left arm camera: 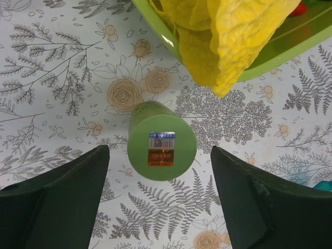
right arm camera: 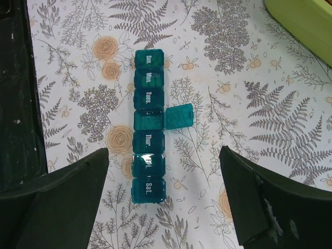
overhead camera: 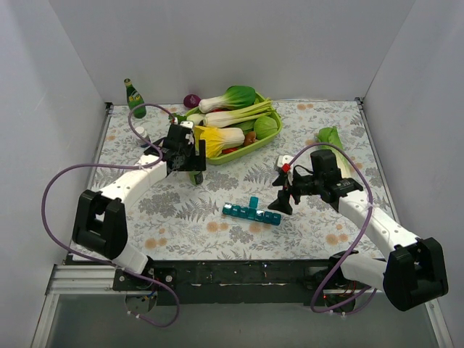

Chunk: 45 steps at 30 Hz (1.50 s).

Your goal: Sort the pills into containers

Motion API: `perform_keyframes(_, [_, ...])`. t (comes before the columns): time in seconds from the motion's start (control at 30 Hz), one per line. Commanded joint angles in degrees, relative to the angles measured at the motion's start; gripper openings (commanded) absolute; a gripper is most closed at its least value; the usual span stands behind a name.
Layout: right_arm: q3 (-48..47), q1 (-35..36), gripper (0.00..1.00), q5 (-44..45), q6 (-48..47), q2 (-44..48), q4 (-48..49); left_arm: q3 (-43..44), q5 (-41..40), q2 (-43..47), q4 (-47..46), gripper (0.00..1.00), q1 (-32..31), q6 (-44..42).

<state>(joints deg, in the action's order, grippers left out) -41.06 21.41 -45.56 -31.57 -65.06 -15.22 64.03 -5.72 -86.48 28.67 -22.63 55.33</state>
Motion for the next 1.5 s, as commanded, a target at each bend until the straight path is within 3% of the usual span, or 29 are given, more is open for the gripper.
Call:
perform_keyframes(0.0, [0.5,-0.7,0.95,-2.7,0.7,1.3,2.7,3.6,2.3,-2.2,1.2,0.78,0.0,-2.8])
perform_keyframes(0.3, [0.6,-0.8,0.95,-3.7,0.8,1.2,2.6,5.3,2.9,-5.7,2.3,0.6,0.0,-3.8])
perform_keyframes(0.33, [0.6,-0.8,0.95,-3.7,0.5,1.2,2.4,5.5,3.1,-5.9,2.4,0.47,0.0,-3.9])
perform_keyframes(0.43, [0.5,-0.8,0.94,-4.3,-1.5,1.4,1.3,6.4,4.0,-5.1,3.6,0.2,0.0,-3.7])
perform_keyframes(0.53, [0.0,-0.6,0.93,-6.2,-4.9,1.3,-2.5,6.9,7.6,-1.6,5.4,0.1,0.0,-3.4])
perform_keyframes(0.67, [-2.4,2.9,0.93,-5.8,-12.6,-0.2,-8.6,6.7,19.0,4.7,10.6,0.05,0.0,-3.2])
perform_keyframes(0.77, [-4.6,6.5,0.94,-4.1,-12.9,-0.2,-7.8,3.3,36.6,10.6,9.4,0.03,0.0,-1.4])
perform_keyframes(0.83, [-6.7,8.3,0.93,-1.8,-7.7,-0.2,-5.4,0.8,46.4,13.3,6.9,0.02,-1.4,2.4])
perform_keyframes(1.03, [-13.2,11.2,0.94,2.1,10.9,-1.8,1.9,-3.1,43.7,16.2,-2.5,0.01,-14.7,9.3])
perform_keyframes(1.23, [-12.2,12.8,0.94,5.1,19.4,-2.7,4.1,-3.0,41.5,14.8,-8.6,0.01,-17.4,13.6])
perform_keyframes(1.47, [-7.7,12.9,0.92,-5.3,23.7,-1.7,7.8,-3.8,37.5,15.5,-11.7,0.01,-17.7,16.4])
